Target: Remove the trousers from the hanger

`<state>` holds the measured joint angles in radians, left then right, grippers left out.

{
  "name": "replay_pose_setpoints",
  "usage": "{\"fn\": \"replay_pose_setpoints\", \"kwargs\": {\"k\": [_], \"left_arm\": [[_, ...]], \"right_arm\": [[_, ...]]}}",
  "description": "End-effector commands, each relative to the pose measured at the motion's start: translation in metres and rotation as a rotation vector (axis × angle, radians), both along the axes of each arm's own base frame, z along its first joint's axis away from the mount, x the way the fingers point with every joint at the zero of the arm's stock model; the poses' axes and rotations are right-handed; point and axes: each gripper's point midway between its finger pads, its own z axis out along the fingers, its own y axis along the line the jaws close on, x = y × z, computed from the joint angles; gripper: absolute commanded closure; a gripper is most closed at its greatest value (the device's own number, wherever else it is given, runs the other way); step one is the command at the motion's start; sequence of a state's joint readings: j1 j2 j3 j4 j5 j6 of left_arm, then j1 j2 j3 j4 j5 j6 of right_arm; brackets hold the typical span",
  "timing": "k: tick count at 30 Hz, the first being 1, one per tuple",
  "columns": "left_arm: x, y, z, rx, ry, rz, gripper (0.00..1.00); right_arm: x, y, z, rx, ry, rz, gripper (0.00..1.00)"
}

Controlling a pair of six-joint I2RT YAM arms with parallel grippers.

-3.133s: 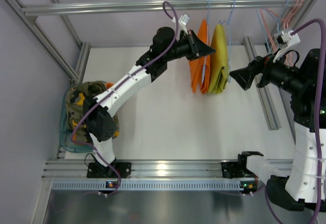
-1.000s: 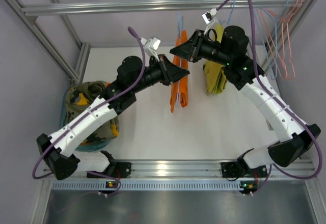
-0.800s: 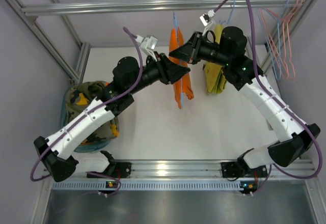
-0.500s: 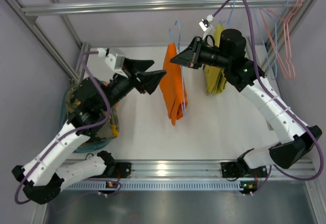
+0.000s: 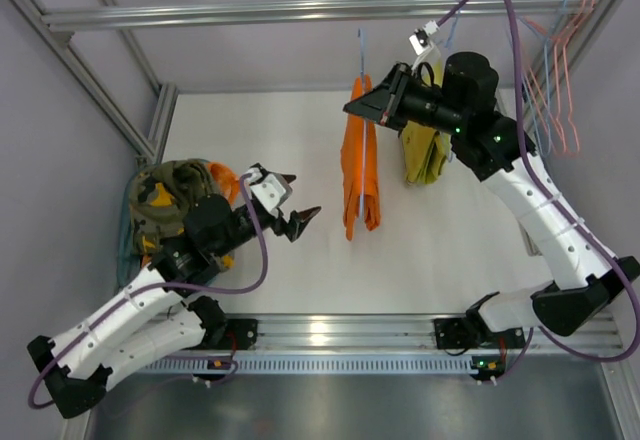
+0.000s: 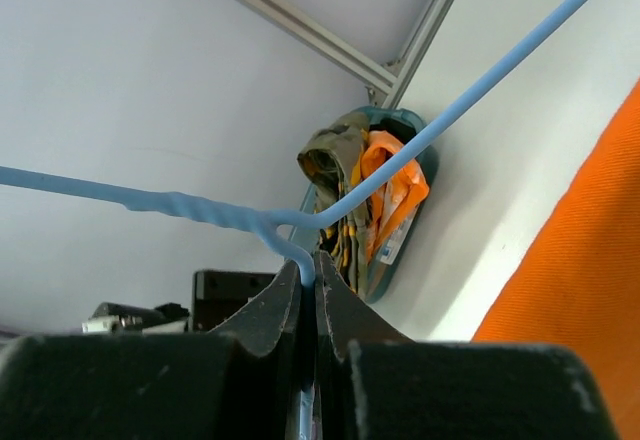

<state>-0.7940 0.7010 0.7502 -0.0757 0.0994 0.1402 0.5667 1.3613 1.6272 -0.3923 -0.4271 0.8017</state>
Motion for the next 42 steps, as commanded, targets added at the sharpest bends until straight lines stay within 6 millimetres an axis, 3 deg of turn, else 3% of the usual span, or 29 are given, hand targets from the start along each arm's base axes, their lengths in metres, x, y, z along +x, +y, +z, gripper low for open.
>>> {"fn": "replay_pose_setpoints", "kwargs": {"k": [1, 3, 4, 7, 13, 16, 17, 25, 33, 37, 42], "left_arm": [[0.001, -0.012, 0.018, 0.025, -0.160, -0.019, 0.16], [-0.002, -0.026, 0.013, 0.041, -0.189, -0.038, 0.15], [-0.004, -0.033, 0.025, 0.012, -0.235, -0.051, 0.16], [-0.005, -0.049, 0.029, -0.025, -0.244, -0.040, 0.18], [-0.007, -0.080, 0.025, -0.088, -0.216, -0.009, 0.18], [0.005, -0.088, 0.024, -0.124, -0.188, 0.057, 0.17], [0.015, -0.090, 0.015, -0.102, -0.173, 0.106, 0.18], [0.042, -0.093, 0.026, -0.130, -0.197, 0.213, 0.41], [0.042, -0.087, 0.033, -0.123, -0.243, 0.209, 0.33], [0.030, -0.087, 0.040, -0.136, -0.278, 0.140, 0.27], [0.038, -0.073, 0.023, -0.094, -0.226, 0.220, 0.25]], "right_arm": [[-0.014, -0.022, 0.104, 0.177, -0.268, -0.063, 1.00], [-0.009, -0.022, 0.102, 0.172, -0.261, -0.076, 1.00], [-0.008, -0.023, 0.103, 0.175, -0.265, -0.082, 1.00], [-0.001, -0.028, 0.104, 0.176, -0.265, -0.116, 1.00], [0.003, -0.033, 0.110, 0.192, -0.248, -0.138, 1.00], [0.001, -0.033, 0.114, 0.208, -0.246, -0.131, 1.00], [0.000, -0.033, 0.115, 0.212, -0.243, -0.128, 1.00], [-0.012, -0.034, 0.122, 0.249, -0.233, -0.099, 1.00], [-0.021, -0.031, 0.119, 0.274, -0.219, -0.055, 1.00], [-0.019, -0.032, 0.121, 0.269, -0.236, -0.058, 1.00], [-0.014, -0.036, 0.125, 0.278, -0.247, -0.064, 1.00]]}}
